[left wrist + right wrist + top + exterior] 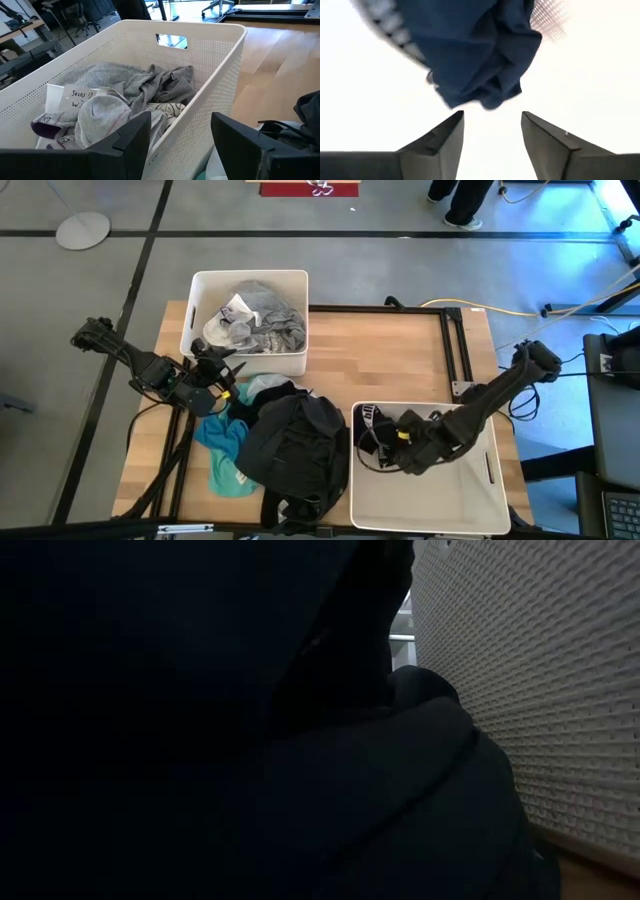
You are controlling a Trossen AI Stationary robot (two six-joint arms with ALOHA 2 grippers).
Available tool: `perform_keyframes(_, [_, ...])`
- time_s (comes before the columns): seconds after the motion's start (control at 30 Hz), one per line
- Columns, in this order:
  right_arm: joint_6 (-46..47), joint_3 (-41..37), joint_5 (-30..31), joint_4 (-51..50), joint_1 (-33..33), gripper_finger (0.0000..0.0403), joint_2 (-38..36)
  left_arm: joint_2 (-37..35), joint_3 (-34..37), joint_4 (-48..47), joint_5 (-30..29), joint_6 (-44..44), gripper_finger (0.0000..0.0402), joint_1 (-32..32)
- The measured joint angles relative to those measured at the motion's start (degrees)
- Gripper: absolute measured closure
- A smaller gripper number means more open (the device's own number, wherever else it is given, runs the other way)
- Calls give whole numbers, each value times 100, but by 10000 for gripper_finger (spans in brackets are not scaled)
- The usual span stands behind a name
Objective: Sort clothes
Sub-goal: Put the dark blue boxer into the bottom right laundry bin, then put the grey shorts into the bottom right laundry bin
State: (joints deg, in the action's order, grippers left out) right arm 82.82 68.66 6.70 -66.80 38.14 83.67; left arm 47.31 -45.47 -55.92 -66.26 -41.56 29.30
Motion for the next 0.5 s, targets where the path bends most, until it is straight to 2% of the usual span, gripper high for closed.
perform_keyframes(0.13, [-238, 914, -79, -793, -196, 188, -69, 0, 0, 0, 0, 0, 205, 0])
perform_keyframes(0.23, [-792, 1692, 415, -998, -276, 185, -72, 0, 0, 0, 2, 0, 205, 0])
perform_keyframes(0.37, [-2141, 2429, 1510, -566, -333, 186, -80, 0, 0, -2, 2, 0, 205, 0])
perform_keyframes(0.5, [-4060, 2534, 2902, 543, -335, 186, -57, 0, 0, -2, 2, 0, 205, 0])
